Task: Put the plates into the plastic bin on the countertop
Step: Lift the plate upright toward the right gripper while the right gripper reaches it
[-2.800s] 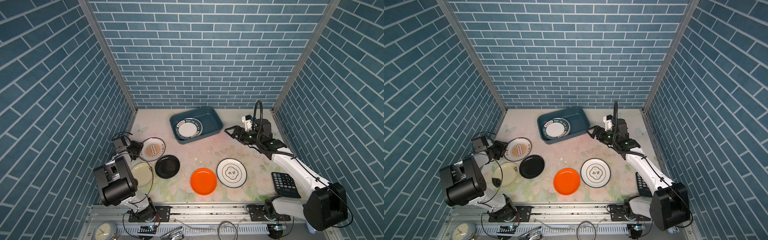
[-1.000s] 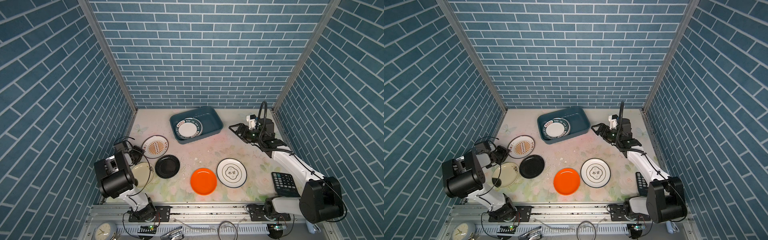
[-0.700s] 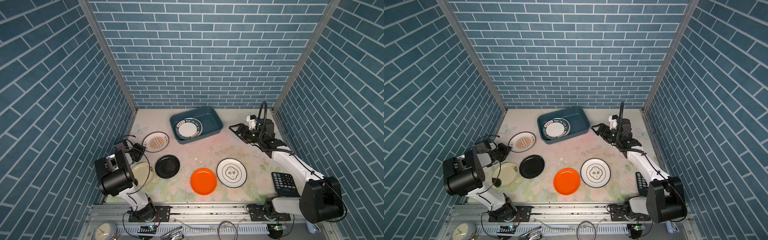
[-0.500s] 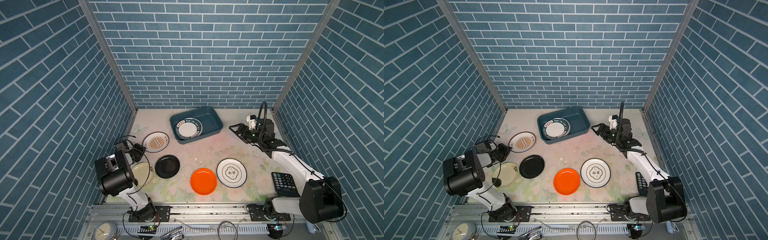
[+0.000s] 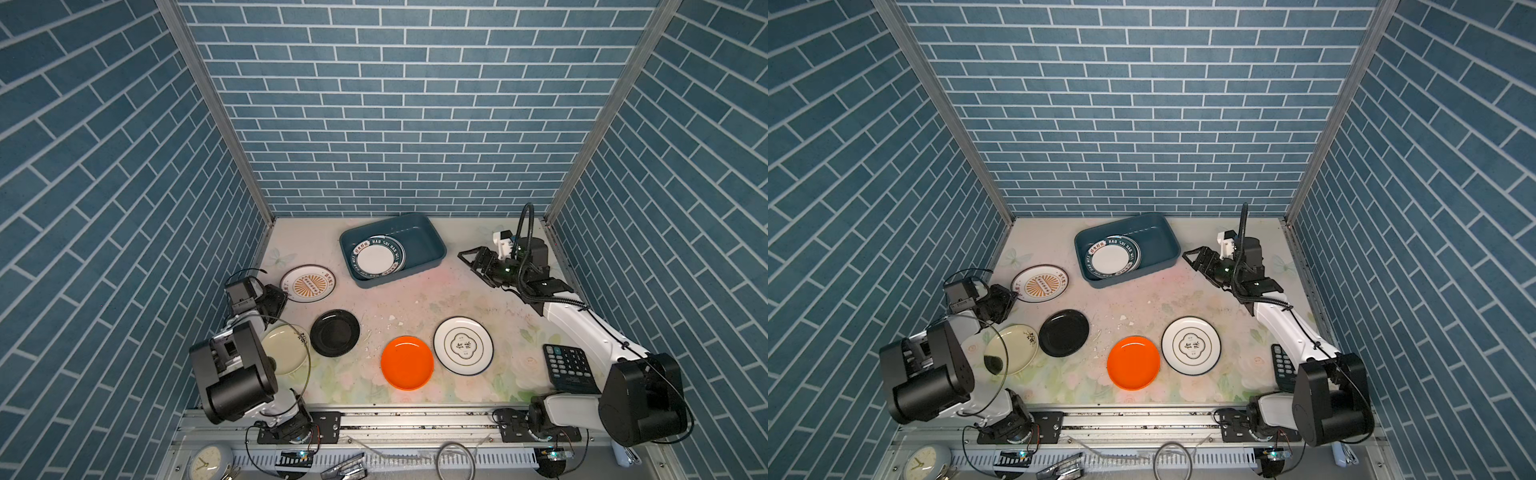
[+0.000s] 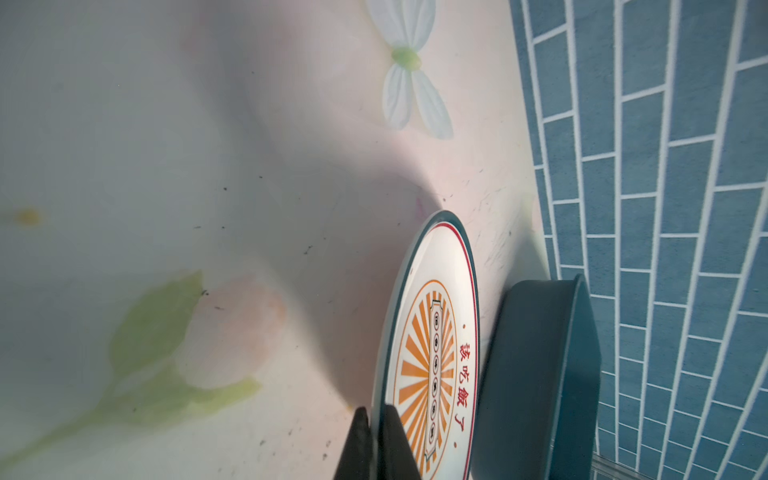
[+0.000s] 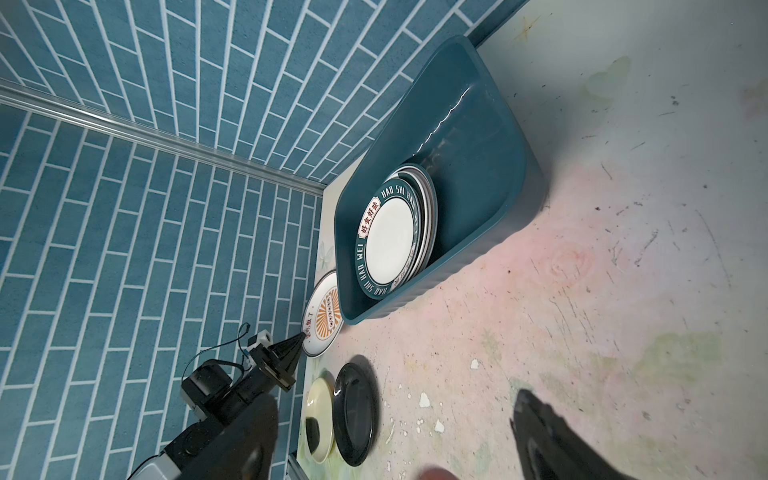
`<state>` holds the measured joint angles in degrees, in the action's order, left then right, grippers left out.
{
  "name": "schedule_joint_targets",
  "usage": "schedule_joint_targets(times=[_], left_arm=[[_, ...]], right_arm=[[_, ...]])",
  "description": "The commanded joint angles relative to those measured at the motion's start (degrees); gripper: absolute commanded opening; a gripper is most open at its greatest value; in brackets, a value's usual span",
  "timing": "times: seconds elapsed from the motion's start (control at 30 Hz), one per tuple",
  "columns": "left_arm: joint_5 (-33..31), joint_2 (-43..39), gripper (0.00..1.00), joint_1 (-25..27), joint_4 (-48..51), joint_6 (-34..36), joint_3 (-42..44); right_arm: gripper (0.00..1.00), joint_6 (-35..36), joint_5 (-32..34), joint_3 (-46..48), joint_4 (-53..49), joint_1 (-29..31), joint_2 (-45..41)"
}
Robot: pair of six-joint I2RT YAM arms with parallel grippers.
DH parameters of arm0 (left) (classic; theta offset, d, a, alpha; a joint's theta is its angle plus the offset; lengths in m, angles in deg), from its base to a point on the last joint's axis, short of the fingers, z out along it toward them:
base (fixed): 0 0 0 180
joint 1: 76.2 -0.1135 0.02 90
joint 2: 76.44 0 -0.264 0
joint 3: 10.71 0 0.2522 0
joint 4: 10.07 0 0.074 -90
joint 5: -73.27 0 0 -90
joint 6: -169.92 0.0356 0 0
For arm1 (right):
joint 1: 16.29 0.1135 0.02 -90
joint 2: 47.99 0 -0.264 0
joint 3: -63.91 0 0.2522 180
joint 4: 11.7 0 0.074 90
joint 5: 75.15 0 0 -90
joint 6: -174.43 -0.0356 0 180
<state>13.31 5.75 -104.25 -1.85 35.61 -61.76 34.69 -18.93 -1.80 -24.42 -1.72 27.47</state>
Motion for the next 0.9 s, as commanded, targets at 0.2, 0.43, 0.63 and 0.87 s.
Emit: schedule_joint_targets(times=[0.2,0.43,0.63,0.87], left_arm=[[-2.4,-14.5,0.00,3.7,4.8,-2.4,-2.5],[-4.8,-17.8,0.00,14.2,7.7,-3.2,-7.8],[-7.1,-18.8,0.00,23.8,7.5,-4.9,-10.9],[-4.5,-17.0,0.00,29.3,2.0,-6.0,-12.9]], right_arm=[[0.87,-4.6,-2.8,-1.1,3.2,0.2,3.1],[0.86,-6.5,-3.9,-2.9,6.2,2.7,6.4],[0.85,-6.6,-4.8,-6.7,6.3,5.0,9.1],[0.85,-6.7,-5.0,-10.9,6.6,8.8,11.8]])
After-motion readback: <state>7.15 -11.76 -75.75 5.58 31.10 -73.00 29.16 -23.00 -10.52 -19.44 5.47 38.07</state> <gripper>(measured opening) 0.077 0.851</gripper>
